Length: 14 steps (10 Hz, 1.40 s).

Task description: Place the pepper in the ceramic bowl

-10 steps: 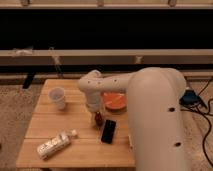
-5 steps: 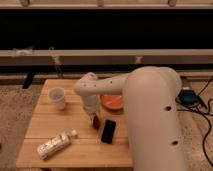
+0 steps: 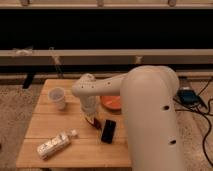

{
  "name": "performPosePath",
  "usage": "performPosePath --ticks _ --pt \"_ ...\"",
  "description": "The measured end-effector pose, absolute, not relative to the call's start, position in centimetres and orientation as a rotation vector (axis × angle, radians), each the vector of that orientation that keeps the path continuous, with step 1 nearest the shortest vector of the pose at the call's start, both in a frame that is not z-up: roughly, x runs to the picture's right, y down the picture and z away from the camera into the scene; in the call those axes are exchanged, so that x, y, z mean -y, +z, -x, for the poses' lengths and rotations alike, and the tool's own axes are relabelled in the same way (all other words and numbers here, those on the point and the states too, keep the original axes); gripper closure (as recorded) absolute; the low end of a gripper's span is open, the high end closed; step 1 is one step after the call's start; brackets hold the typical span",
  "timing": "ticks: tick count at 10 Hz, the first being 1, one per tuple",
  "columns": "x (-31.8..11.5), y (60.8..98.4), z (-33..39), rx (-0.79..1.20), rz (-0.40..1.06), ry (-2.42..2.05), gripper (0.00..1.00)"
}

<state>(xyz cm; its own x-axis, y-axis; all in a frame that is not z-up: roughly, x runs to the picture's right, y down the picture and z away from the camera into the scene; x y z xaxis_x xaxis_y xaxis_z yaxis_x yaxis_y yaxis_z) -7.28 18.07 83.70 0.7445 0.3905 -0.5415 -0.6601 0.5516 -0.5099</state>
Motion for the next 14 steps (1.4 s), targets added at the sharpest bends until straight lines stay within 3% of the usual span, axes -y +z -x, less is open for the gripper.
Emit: performPosePath --ticks 7,14 --pt "-11.6 79.9 5.8 -0.255 0.761 0.708 0.98" --pt "-16.1 79.8 6.3 -0.383 0.769 0.788 0.3"
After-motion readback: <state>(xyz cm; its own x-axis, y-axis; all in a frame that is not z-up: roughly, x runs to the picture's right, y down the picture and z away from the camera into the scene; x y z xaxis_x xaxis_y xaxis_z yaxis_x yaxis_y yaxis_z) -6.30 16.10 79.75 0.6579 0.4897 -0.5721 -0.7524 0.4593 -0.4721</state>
